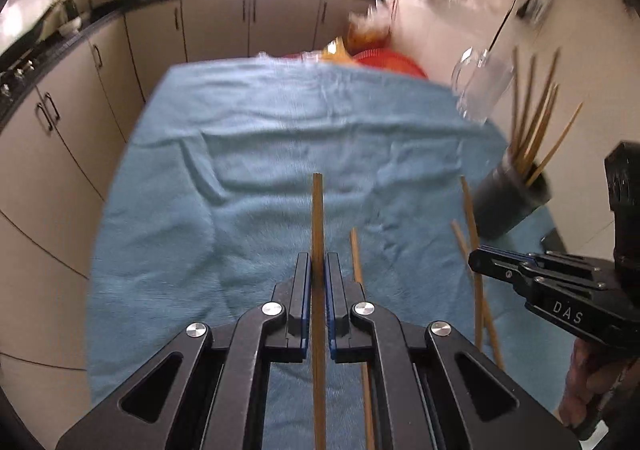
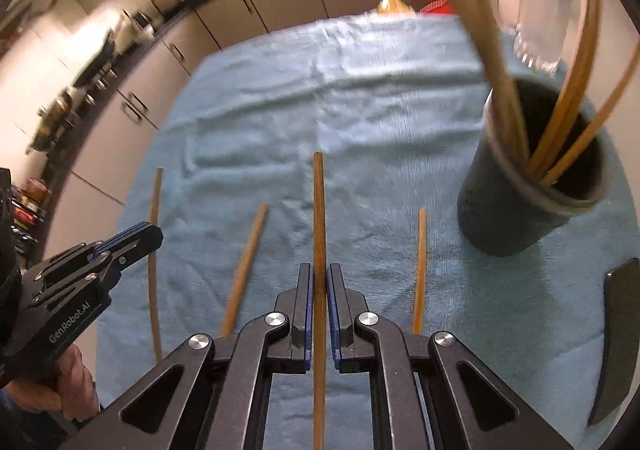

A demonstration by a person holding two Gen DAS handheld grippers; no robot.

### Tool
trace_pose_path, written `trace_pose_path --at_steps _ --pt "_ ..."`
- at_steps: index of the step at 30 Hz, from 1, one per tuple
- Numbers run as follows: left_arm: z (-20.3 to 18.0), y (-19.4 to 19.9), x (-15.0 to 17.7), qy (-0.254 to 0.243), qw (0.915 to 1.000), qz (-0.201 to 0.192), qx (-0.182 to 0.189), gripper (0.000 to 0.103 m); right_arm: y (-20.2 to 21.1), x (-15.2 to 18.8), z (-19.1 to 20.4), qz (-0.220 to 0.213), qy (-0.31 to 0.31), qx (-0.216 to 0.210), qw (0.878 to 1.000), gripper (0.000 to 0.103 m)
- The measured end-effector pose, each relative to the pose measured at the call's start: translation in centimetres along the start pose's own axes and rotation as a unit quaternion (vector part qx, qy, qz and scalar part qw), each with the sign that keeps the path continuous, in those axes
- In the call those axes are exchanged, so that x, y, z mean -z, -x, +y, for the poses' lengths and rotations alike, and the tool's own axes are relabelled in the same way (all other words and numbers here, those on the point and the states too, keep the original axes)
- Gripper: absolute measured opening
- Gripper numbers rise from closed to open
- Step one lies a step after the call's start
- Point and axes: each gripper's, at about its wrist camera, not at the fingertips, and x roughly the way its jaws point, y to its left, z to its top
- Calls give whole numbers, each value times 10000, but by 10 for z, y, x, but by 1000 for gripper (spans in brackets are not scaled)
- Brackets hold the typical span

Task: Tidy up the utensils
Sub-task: 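Lift the chopstick with the right gripper and carry it over the holder cup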

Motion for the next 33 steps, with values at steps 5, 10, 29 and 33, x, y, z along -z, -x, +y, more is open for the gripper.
trace_pose_path --at_steps 5,10,29,33 --pt "2 41 3 60 9992 -404 3 6 43 14 15 -591 158 -30 9981 7" --pt "3 64 9 161 9981 -591 84 6 74 33 24 -948 111 16 9954 7" --pt "-41 118 7 391 9919 -1139 -395 6 137 32 6 -1484 473 -526 9864 7" --pt "-54 123 -2 336 9910 -1226 -424 6 149 28 -3 -1596 494 -607 9841 7"
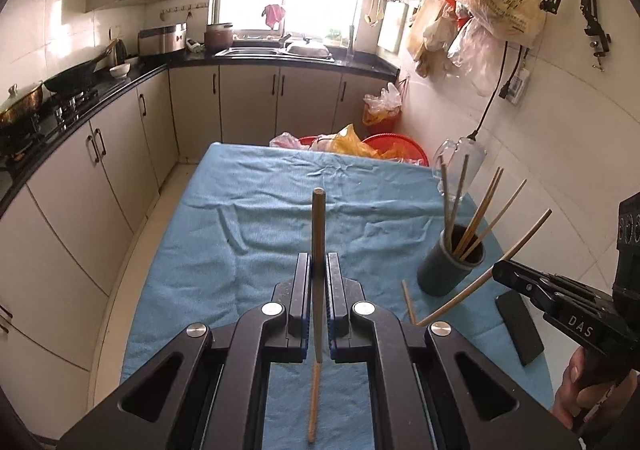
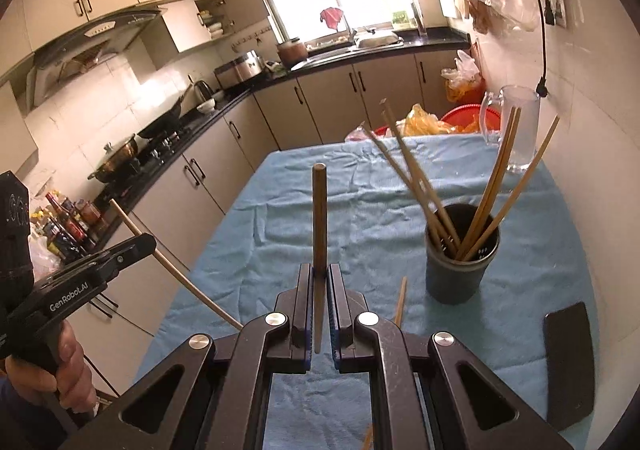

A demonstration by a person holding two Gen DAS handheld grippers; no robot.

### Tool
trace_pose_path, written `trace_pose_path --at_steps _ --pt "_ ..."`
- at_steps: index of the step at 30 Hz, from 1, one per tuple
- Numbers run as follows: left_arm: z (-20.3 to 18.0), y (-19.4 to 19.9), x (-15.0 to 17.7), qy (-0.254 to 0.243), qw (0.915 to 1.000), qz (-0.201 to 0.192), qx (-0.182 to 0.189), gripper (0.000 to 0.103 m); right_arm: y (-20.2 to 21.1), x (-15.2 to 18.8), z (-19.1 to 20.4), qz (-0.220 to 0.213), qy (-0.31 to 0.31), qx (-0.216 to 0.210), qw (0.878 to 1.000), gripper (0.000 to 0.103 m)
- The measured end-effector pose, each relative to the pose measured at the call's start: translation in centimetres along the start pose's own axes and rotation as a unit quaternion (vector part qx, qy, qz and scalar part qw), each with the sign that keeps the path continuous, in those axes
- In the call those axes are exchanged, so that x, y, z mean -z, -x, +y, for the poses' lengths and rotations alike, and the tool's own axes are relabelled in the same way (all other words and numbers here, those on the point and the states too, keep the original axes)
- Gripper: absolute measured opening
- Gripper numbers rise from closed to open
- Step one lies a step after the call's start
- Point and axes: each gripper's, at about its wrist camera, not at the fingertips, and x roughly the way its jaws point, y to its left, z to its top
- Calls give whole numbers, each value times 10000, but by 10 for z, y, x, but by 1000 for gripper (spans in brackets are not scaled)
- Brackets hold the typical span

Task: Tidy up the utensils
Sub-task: 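Lift the chopstick with the right gripper and carry it over the holder cup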

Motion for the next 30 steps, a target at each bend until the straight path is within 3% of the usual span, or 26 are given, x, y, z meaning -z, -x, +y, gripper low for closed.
trace_pose_path --at_steps 30 --pt "-95 0 -29 -905 9945 -122 514 6 93 -12 -95 -906 -984 486 9898 7"
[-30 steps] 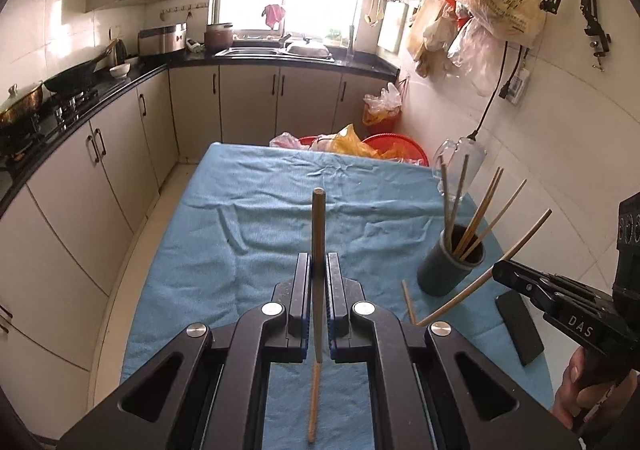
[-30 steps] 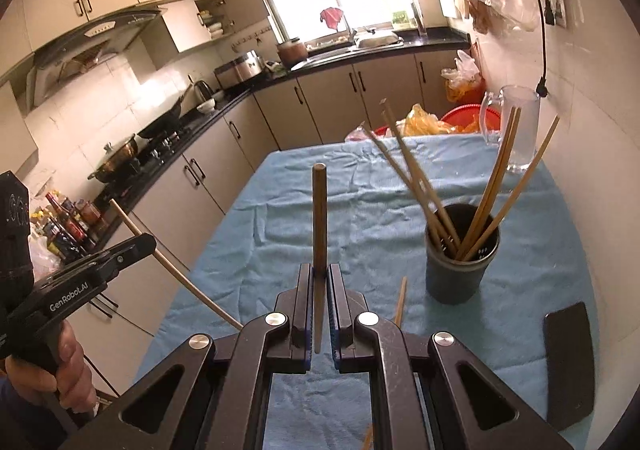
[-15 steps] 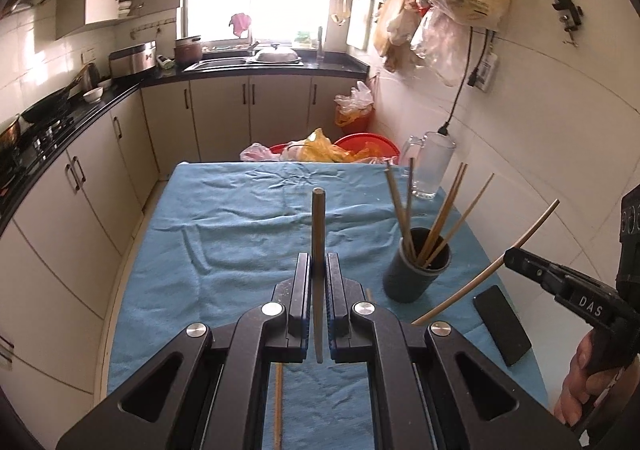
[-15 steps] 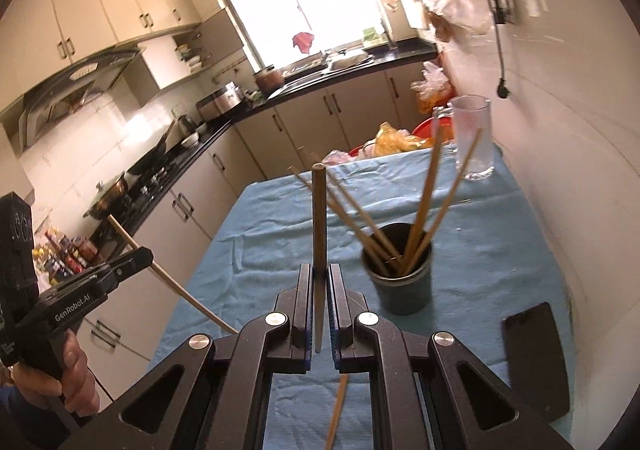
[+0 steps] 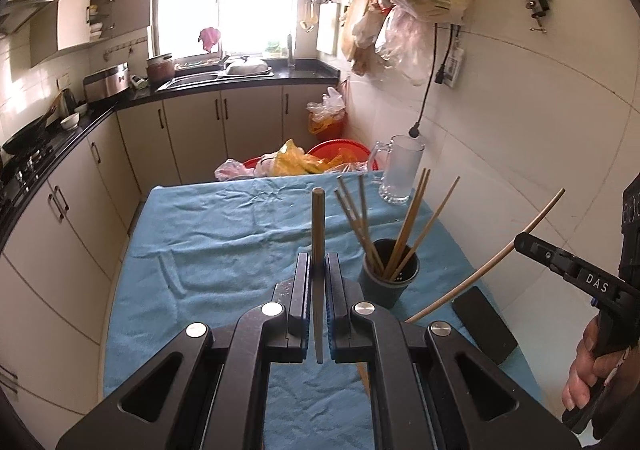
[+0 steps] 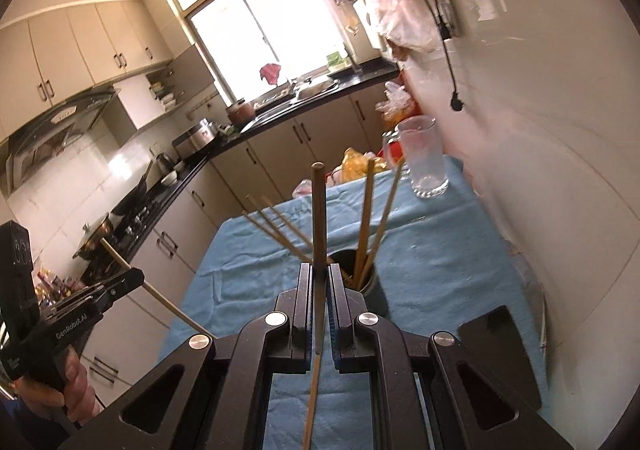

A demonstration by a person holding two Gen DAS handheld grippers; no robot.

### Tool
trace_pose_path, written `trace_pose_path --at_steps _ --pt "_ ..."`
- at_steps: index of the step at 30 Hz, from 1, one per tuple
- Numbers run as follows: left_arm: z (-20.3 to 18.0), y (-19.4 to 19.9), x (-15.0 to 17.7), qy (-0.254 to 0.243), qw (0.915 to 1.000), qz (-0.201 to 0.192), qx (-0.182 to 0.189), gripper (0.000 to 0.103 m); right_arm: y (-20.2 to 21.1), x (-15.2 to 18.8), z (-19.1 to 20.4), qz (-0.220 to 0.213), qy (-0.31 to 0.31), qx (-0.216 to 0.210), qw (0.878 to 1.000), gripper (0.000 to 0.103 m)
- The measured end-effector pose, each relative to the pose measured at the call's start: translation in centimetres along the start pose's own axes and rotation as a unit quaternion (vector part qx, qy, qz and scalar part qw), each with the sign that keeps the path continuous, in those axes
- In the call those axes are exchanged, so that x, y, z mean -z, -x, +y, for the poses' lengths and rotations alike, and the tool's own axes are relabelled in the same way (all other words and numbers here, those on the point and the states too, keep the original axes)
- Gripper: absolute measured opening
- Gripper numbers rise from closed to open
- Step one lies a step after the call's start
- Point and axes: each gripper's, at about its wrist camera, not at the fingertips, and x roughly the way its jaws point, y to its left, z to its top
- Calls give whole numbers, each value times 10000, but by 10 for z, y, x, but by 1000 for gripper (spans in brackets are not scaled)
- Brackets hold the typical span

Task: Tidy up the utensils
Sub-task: 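Lift the chopstick with the right gripper and carry it over the holder cup, then lower the chopstick into the grey holder cup and open the right gripper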

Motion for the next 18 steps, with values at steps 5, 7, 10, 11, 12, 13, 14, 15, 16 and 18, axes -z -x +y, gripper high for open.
trace_pose_path --at_steps 5,7,10,11,12,13,14,15,16,18 --pt "-11 0 -9 -105 9999 -63 89 6 11 -8 -12 -119 -112 84 9998 7" --pt "-16 -1 -13 -142 9998 -85 118 6 15 -12 -16 -169 -141 107 9997 7" --pt "-23 -1 -22 -191 9996 -134 169 6 18 -18 -21 -239 -149 120 9995 7" --pt "-25 -1 -27 -200 9995 -165 201 6 19 -19 -22 -256 -147 120 9995 7" --pt "-27 0 -31 -195 9994 -192 228 6 20 -22 -23 -282 -154 122 9994 7" --pt "-27 0 -34 -188 9993 -211 253 6 21 -24 -25 -306 -161 119 9993 7" --pt "-29 1 -40 -176 9991 -237 291 6 21 -27 -26 -325 -162 109 9993 7" --pt "-30 0 -44 -163 9991 -250 313 6 21 -30 -27 -340 -159 99 9992 7" --pt "-31 0 -49 -139 9989 -272 346 6 21 -33 -28 -364 -152 91 9992 7" --pt "-33 -3 -58 -89 9987 -272 417 6 20 -38 -29 -397 -127 64 9991 7"
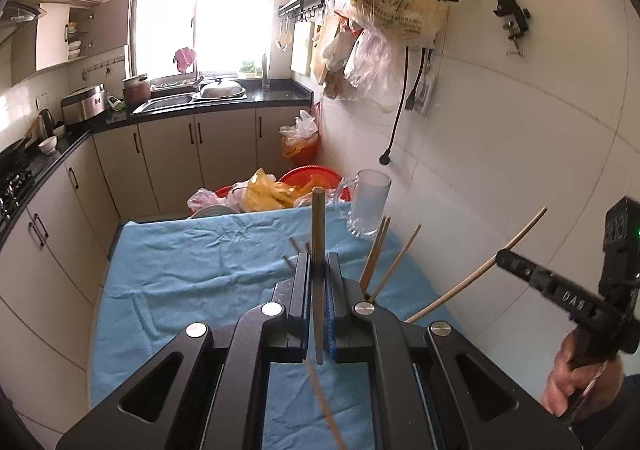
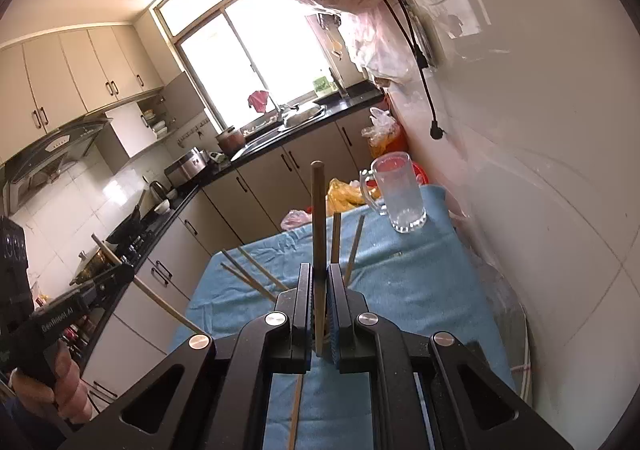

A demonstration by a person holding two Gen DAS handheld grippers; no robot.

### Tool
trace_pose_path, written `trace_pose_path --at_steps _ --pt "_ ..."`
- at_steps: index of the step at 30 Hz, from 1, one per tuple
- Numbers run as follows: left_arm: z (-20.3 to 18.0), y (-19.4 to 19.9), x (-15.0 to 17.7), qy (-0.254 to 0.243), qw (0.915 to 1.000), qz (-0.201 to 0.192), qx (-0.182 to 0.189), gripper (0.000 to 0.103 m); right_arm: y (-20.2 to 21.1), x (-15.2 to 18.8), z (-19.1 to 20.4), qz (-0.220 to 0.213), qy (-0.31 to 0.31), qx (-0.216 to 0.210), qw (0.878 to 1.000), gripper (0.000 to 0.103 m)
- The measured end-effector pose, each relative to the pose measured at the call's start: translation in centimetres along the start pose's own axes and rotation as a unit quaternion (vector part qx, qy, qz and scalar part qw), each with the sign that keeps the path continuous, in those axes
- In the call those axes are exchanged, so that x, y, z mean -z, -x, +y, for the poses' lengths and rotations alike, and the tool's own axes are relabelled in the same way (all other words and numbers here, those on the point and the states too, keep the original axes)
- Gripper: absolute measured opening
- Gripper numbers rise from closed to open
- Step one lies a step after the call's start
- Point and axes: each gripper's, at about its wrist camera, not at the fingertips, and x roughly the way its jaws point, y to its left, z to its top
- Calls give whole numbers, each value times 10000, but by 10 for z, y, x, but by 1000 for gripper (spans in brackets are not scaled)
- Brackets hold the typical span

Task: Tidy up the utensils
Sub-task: 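Lower the chopstick into the grey holder cup and open the right gripper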

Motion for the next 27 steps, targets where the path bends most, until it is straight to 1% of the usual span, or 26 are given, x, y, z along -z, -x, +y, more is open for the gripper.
trace_pose_path --at_steps 9,14,18,27 --pt "-10 -23 -27 96 9999 -6 101 6 -12 -19 3 -141 107 -61 9998 7" --pt "-15 -41 -34 125 9999 44 95 6 -31 -23 -1 -41 131 -53 9999 7" --pt "-18 -59 -31 122 9997 180 66 6 -47 -20 -4 76 158 -14 9998 7" --pt "-21 -91 -12 91 9984 560 -16 6 -78 -5 -8 464 198 -6 9987 7"
